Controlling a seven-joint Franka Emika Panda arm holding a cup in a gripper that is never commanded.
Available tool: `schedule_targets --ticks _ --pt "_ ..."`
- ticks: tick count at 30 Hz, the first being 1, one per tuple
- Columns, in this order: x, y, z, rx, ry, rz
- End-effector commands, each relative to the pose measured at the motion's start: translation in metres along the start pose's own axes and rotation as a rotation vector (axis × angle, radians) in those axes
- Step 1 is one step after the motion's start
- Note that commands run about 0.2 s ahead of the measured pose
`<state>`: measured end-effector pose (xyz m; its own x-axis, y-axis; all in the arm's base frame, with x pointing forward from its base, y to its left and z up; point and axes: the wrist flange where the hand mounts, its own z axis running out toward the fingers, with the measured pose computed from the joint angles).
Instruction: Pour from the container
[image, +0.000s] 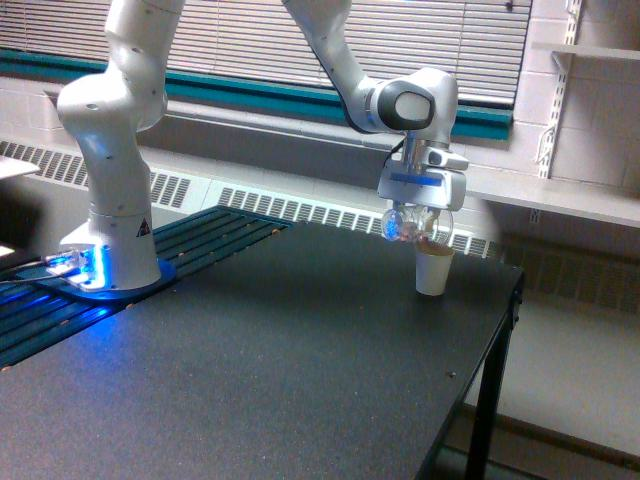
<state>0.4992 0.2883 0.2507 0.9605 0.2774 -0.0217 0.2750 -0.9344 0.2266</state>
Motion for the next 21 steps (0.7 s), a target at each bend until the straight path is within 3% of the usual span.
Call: schedule_targets --ticks 1,21 --pt "0.004 0.003 -0.003 -0.008 0.008 0.002" --pt "0.003 0.017 -0.005 -0.018 0.012 0.019"
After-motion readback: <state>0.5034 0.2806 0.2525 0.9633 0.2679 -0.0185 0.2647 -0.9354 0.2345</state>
